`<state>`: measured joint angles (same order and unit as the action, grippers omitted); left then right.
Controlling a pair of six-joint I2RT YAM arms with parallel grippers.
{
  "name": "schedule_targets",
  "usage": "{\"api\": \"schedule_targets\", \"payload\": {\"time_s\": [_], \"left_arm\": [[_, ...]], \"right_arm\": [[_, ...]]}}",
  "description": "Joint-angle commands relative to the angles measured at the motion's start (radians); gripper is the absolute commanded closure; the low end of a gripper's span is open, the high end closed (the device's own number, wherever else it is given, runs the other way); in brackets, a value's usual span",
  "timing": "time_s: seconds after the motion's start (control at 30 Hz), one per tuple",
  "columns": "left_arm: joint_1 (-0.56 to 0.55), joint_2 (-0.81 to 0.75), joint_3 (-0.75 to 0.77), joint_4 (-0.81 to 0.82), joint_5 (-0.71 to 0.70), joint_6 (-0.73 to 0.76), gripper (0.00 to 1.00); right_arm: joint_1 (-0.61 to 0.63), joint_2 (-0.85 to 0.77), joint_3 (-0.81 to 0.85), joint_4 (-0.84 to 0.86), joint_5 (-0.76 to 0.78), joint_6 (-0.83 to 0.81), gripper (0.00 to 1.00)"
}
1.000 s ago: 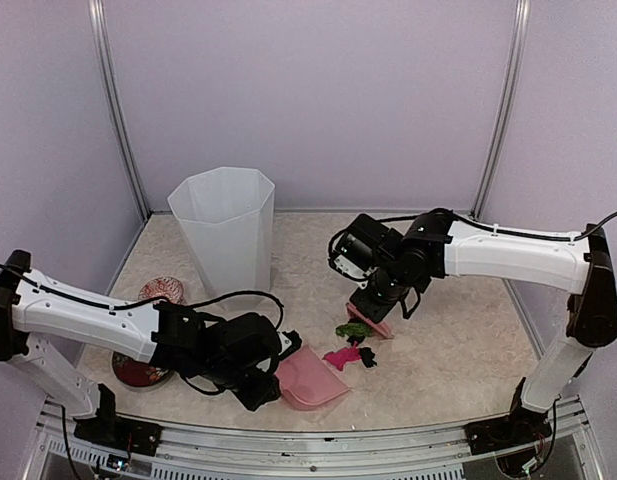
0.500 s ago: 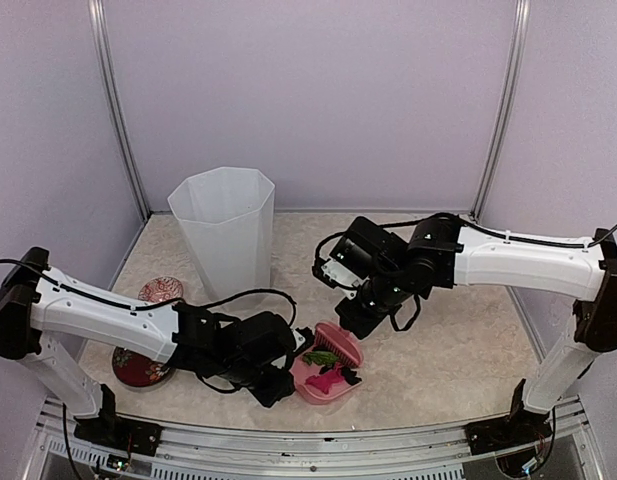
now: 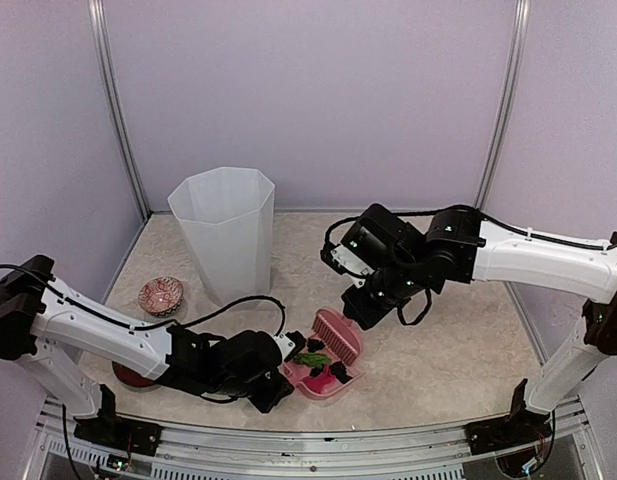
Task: Sweep away the paper scraps from the table
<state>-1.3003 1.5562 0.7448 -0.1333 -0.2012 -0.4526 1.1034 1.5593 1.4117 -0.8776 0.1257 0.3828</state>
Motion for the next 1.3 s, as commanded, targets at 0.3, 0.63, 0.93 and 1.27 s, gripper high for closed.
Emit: {"api": "schedule_targets", "payload": {"time_s": [0.3,0.63,0.93,1.27], "left_arm": [[-0.033,-0.109,-0.079,0.192,-0.176,0.000,1.00],[-0.015,-0.249,0.042,0.097,-0.234,0.056,1.00],[0.070,-0.305,0.259,-0.078,-0.228,0.129,1.00],[0.230,-0.382,0.469,-0.203,-0.174,0.161,1.00]], "right_arm": [[0.002,-0.142,0.023,-0.055,0.307,0.040,1.00],[-0.111,-0.341,-0.147,0.033,0.436,0.105,1.00],[-0.228,-0.439,-0.326,0.193,0.325,0.089,1.00],[-0.286,-0.406,-0.449,0.324,0.245,0.083,1.00]]}}
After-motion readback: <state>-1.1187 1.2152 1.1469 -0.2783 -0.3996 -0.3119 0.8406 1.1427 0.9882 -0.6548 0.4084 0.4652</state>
